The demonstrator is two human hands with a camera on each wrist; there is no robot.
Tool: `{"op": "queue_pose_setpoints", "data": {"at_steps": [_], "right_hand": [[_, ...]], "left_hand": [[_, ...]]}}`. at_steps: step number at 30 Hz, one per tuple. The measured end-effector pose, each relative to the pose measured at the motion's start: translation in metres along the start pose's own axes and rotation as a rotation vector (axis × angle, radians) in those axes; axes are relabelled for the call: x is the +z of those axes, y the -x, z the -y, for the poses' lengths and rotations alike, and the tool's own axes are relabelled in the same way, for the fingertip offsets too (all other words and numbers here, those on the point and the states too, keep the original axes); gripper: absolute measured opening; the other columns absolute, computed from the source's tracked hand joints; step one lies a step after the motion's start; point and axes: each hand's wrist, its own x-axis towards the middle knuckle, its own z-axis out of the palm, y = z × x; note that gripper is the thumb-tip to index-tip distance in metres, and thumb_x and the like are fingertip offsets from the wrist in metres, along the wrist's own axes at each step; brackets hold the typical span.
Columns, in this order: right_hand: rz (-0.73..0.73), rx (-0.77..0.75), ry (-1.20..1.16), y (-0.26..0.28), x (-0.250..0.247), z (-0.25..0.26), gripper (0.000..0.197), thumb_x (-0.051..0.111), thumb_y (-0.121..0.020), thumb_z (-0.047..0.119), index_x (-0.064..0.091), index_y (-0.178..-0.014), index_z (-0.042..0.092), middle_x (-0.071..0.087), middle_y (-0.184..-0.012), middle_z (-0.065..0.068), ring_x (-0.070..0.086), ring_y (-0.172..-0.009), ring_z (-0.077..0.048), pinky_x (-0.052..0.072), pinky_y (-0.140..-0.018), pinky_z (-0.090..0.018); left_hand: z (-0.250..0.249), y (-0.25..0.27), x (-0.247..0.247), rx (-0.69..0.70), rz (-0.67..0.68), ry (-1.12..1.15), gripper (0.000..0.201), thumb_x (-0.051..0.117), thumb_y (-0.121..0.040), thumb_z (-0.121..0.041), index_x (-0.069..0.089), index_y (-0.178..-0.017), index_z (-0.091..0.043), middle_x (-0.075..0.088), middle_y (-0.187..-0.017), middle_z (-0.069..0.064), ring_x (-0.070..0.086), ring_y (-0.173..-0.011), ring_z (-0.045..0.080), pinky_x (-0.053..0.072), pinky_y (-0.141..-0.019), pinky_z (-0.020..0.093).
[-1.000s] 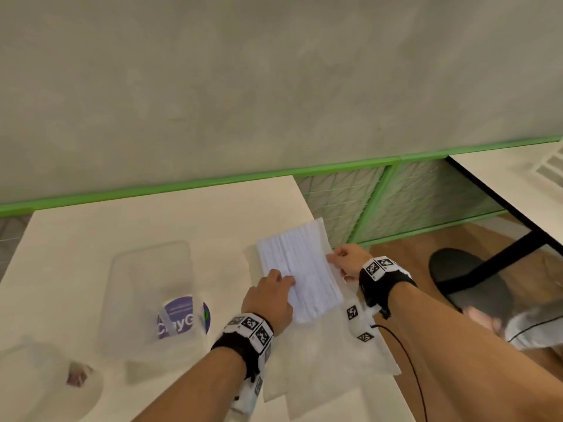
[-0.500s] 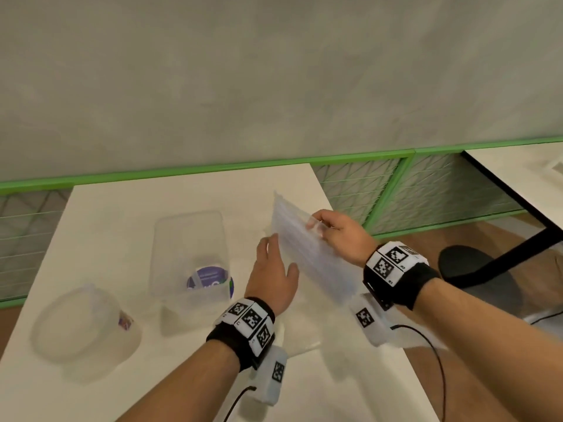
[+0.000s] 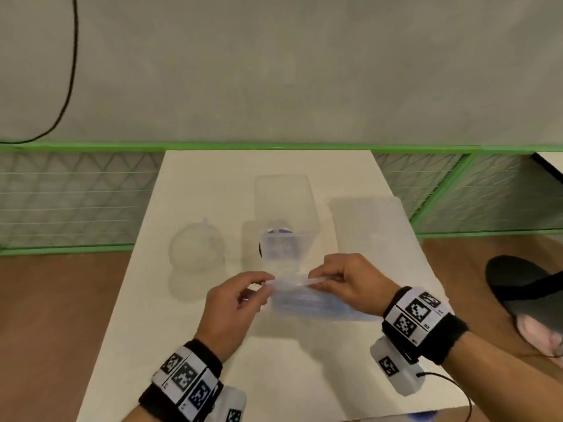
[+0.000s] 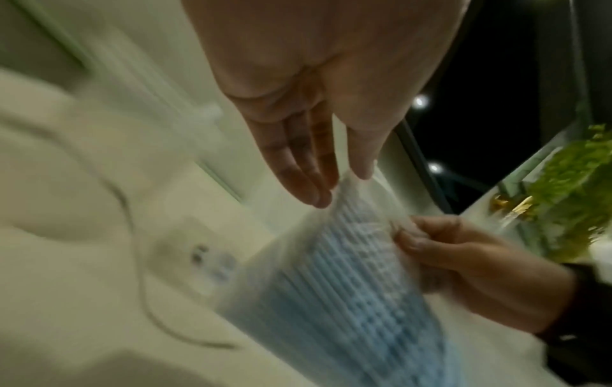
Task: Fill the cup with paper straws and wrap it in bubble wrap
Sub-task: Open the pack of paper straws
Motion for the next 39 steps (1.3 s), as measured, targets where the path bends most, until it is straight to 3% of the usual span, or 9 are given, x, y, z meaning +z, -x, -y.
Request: {"op": "queue_pose_setpoints", "data": {"at_steps": [5,9,14,17,22,26,31,35,39], "right_hand": [[0.163,-0.042,0.138,-0.031,0.091,0.017,0.023,0.066,-0.091,0.039,0.073,-0.110,0.027,0.048,-0.078,0.011,0.047,-0.073,-0.006,0.035,-0.069,-0.018],[0.250,0.019,0.213,-0.048,0.145,0.020,0.028,0.061,-0.093,0.038,0.068,-0.117,0.026,0.049,-0.089,0.008,0.049,-0.084,-0.012,0.033,-0.075,-0.023],[0.147,0.032,0.142,-0.052,0.164,0.047,0.043,0.059,-0.071,0.059,0.062,-0.110,0.041,0.055,-0.103,0.018,0.050,-0.102,-0.006,0.035,-0.092,-0.033],[0.069,-0.047,0.103,-0.052,0.173,0.076,0.040,0.057,-0.079,0.060,0.060,-0.113,0.040,0.057,-0.107,0.019,0.050,-0.104,-0.002,0.033,-0.093,-0.031],[0.001,-0.087,0.081,-0.055,0.188,0.091,0.034,0.051,-0.088,0.062,0.065,-0.104,0.035,0.064,-0.101,0.017,0.056,-0.093,-0.003,0.043,-0.088,-0.035],[-0.046,-0.095,0.032,-0.056,0.189,0.089,0.032,0.052,-0.090,0.060,0.069,-0.094,0.033,0.068,-0.091,0.018,0.059,-0.085,-0.003,0.047,-0.083,-0.036],[-0.110,-0.069,0.041,-0.043,0.159,0.066,0.025,0.055,-0.089,0.049,0.070,-0.085,0.029,0.070,-0.084,0.016,0.062,-0.079,-0.006,0.051,-0.075,-0.038],[-0.259,0.073,0.138,-0.004,0.101,0.004,0.011,0.066,-0.086,0.038,0.071,-0.081,0.029,0.069,-0.083,0.020,0.063,-0.078,-0.006,0.052,-0.073,-0.035],[-0.408,0.256,0.289,0.036,0.042,-0.051,0.007,0.079,-0.080,0.023,0.073,-0.081,0.026,0.072,-0.084,0.013,0.066,-0.081,-0.020,0.053,-0.072,-0.038]], "left_hand": [[0.054,0.027,-0.071,-0.061,-0.062,-0.244,0.014,0.072,-0.088,-0.021,0.072,-0.083,-0.035,0.070,-0.087,-0.019,0.065,-0.072,0.012,0.057,-0.071,0.037],[0.081,0.043,-0.096,-0.088,-0.086,-0.342,0.026,0.070,-0.090,-0.022,0.065,-0.084,-0.047,0.069,-0.088,-0.025,0.065,-0.072,0.008,0.056,-0.074,0.038],[0.087,0.047,-0.113,-0.175,-0.208,-0.271,0.026,0.080,-0.080,-0.016,0.069,-0.070,-0.037,0.071,-0.070,-0.018,0.067,-0.066,0.012,0.057,-0.074,0.034],[0.082,0.045,-0.120,-0.175,-0.195,-0.217,0.024,0.083,-0.077,-0.013,0.071,-0.066,-0.030,0.071,-0.066,-0.011,0.067,-0.066,0.013,0.055,-0.070,0.028],[0.068,0.045,-0.127,-0.086,-0.047,-0.168,0.019,0.071,-0.087,-0.006,0.075,-0.081,-0.023,0.072,-0.069,-0.010,0.067,-0.069,0.006,0.050,-0.069,0.013],[0.065,0.047,-0.123,-0.062,-0.053,-0.180,0.016,0.069,-0.089,-0.008,0.075,-0.083,-0.022,0.072,-0.071,-0.009,0.067,-0.070,0.009,0.051,-0.070,0.017],[0.066,0.046,-0.116,-0.120,-0.219,-0.096,0.015,0.068,-0.089,-0.005,0.071,-0.081,-0.018,0.071,-0.074,-0.007,0.067,-0.065,0.010,0.052,-0.062,0.019],[0.070,0.044,-0.116,-0.149,-0.327,-0.065,0.014,0.063,-0.093,-0.006,0.068,-0.084,-0.016,0.069,-0.078,-0.006,0.067,-0.064,0.012,0.054,-0.059,0.021],[0.078,0.041,-0.119,-0.165,-0.414,-0.032,0.017,0.060,-0.095,-0.005,0.066,-0.085,-0.017,0.067,-0.077,-0.010,0.066,-0.063,0.016,0.054,-0.055,0.020]]}}
